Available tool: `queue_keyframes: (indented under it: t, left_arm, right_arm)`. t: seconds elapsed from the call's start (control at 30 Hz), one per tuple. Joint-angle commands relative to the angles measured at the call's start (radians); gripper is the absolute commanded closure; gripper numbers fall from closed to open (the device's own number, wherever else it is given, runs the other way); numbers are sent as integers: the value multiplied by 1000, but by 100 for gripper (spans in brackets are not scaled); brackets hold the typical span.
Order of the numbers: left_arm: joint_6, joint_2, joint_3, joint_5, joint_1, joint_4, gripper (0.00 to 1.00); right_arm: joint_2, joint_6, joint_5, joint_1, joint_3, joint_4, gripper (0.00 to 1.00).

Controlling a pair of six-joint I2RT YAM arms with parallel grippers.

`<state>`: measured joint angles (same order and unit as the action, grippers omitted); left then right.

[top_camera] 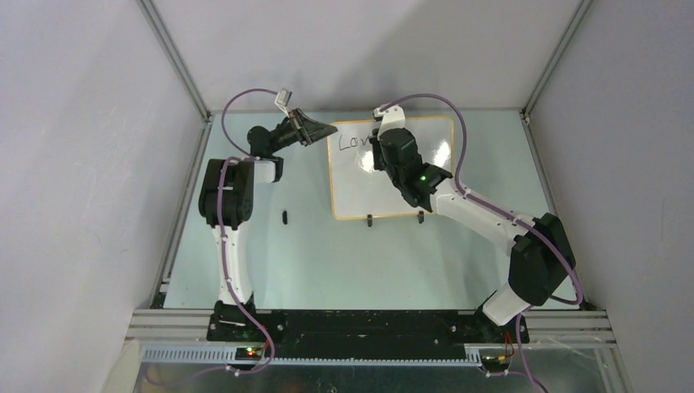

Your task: Write a sentence on the whiteboard

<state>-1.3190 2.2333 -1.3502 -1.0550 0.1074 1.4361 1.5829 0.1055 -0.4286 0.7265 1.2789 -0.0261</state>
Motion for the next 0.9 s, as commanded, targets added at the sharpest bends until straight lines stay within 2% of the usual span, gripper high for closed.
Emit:
queue_keyframes:
  t: [0.0, 0.87]
  left_arm:
    - [-9, -28, -18, -5, 4, 60, 100]
    - [-9, -29, -15, -5, 4, 60, 100]
  right_arm:
    - [-19, 21, 7, -15, 3, 31, 100]
    - [29, 25, 29, -23, 45, -12, 100]
